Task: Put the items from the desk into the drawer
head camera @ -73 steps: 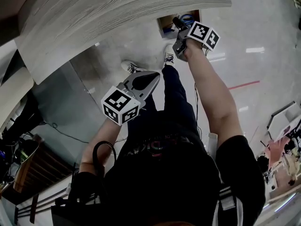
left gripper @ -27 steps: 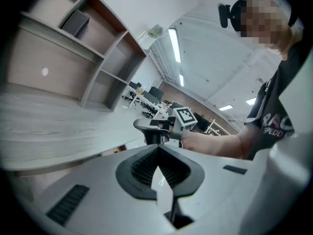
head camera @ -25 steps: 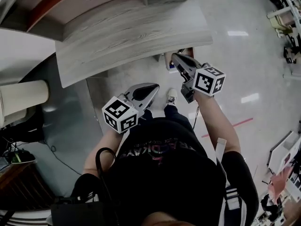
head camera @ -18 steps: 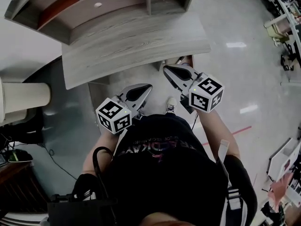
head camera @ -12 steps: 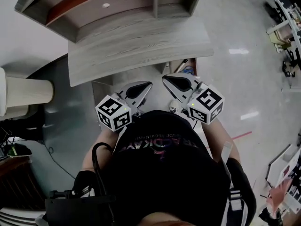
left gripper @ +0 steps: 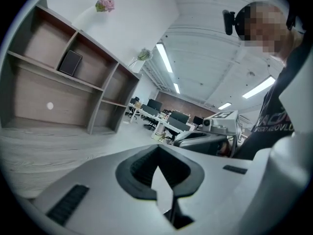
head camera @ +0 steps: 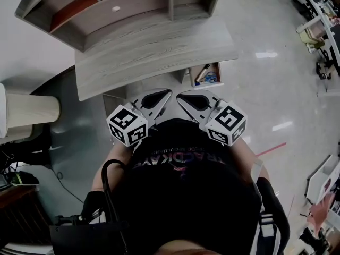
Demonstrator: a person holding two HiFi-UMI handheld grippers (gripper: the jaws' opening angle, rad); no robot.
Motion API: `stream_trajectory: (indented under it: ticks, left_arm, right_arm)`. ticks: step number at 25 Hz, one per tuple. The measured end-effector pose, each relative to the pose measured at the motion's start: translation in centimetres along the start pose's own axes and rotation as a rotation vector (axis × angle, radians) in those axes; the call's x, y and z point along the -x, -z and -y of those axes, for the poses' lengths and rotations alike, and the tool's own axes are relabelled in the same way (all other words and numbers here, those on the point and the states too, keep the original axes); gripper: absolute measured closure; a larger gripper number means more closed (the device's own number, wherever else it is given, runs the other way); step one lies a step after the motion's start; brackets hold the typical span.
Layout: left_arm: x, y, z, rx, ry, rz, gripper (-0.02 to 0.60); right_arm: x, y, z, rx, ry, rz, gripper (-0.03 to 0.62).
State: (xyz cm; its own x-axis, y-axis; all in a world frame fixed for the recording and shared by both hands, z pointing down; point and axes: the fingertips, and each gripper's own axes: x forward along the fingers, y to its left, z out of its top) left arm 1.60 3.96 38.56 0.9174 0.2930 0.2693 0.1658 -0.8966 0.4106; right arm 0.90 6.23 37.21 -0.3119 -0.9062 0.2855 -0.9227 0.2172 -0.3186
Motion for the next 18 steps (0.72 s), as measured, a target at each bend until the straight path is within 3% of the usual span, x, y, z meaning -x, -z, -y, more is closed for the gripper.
stream_trajectory:
  ticks: [18]
  left_arm:
    - [-0.9, 1.1, 0.3, 0.037, 0.011, -0.026, 0.571]
  right_arm:
    - [0.4, 1.2, -0.3, -0.033, -0.028, -0.024, 0.577]
